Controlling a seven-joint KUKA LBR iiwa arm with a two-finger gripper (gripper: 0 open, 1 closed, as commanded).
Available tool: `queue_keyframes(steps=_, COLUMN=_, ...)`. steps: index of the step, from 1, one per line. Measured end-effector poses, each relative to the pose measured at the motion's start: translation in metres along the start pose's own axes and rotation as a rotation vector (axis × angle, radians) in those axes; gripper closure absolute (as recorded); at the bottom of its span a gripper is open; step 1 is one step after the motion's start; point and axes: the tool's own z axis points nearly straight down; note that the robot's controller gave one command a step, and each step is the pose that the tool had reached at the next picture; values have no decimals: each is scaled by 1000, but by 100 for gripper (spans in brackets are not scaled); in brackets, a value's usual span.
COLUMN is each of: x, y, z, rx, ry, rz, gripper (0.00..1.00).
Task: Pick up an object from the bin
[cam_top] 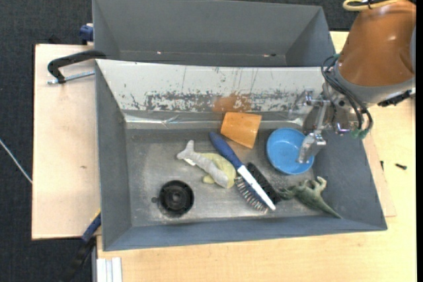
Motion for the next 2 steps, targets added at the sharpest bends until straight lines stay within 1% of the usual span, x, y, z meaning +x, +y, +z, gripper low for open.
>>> queue_keyframes(steps=1, x=7, y=11, z=101, rx=-2, ry=5, rz=-349, gripper=0)
queue_keyframes(steps=2, x=15, y=-10, z=125, rx=-2, ry=-6, rz=-308, gripper=0)
